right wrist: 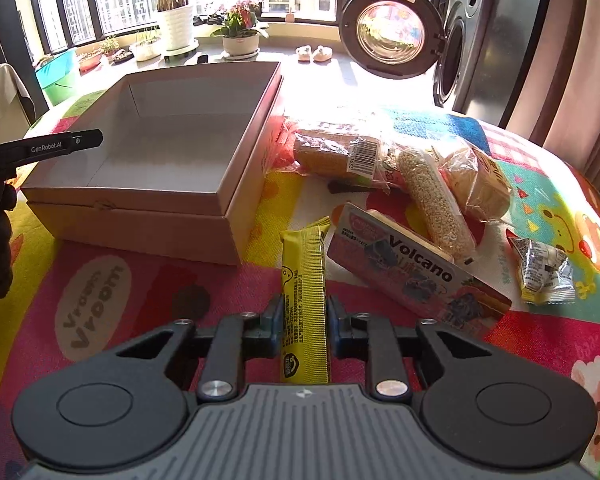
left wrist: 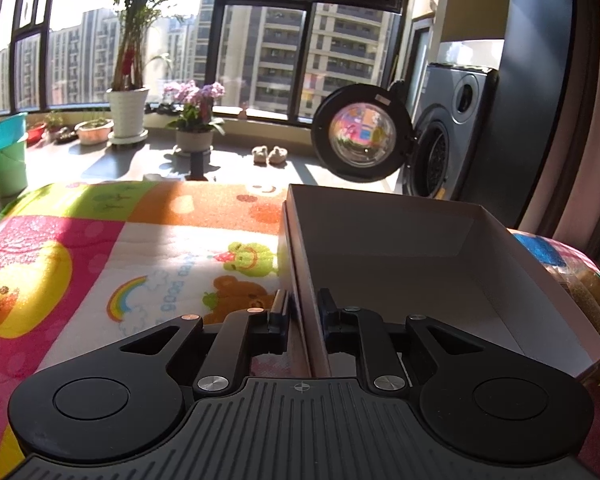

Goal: Organize objects
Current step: 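Grasp the yellow stick snack with the right tool and carry it into the box, then open the right tool to drop the yellow stick into the box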

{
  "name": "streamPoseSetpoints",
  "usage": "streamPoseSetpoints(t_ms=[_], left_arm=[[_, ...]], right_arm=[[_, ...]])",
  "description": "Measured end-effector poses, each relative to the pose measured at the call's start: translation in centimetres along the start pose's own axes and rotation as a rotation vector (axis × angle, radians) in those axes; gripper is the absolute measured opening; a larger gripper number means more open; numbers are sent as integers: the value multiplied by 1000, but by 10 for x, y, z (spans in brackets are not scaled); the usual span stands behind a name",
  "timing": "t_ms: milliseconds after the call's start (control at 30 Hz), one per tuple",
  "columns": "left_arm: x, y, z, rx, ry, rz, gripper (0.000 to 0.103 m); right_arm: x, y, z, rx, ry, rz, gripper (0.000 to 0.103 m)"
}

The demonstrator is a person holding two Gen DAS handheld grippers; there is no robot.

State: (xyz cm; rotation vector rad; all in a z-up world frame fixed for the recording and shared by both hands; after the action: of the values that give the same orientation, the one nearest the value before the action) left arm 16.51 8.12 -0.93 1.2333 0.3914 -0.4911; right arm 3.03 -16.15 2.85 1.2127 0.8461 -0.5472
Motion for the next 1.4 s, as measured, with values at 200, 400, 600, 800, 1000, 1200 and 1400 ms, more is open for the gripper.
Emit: streamPoseSetpoints(t_ms=[200, 400, 600, 800, 1000, 1200, 1400], left_arm=[[0, 0, -2, -40, -17, -8, 18], [-3, -2, 1, -19, -8, 0, 18], [-2, -3, 0, -18, -6, 2, 18], [-3, -7, 4, 38, 26, 26, 16], [-3, -7, 3, 31, 16, 21, 16], [-4, -7, 2, 30, 15, 21, 16], [-4, -8, 3, 30, 18, 23, 16]], right_arm=[[-64, -12, 2, 97, 36, 23, 22], [-88, 49, -20, 156, 185, 124, 22], [-31, 129, -67, 128, 236, 142, 22], [53, 174, -91, 125, 188, 97, 22], [98, 168, -105, 197, 377, -6, 25], [65, 155, -53, 195, 235, 86, 28], [13, 125, 46, 247, -33, 197, 49]])
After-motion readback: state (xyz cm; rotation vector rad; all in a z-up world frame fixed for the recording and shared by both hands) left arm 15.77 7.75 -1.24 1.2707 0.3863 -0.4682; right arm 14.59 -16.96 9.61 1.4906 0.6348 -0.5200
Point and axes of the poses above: each gripper's, at about its wrist camera, not at the fingertips, and x roughly the way its jaws point, z to its right, y to its top, the point moved 7 cm from there along x, roughly the way its jaws point, and after that the axes turned 10 degrees about -x, right-handed, at the moved point
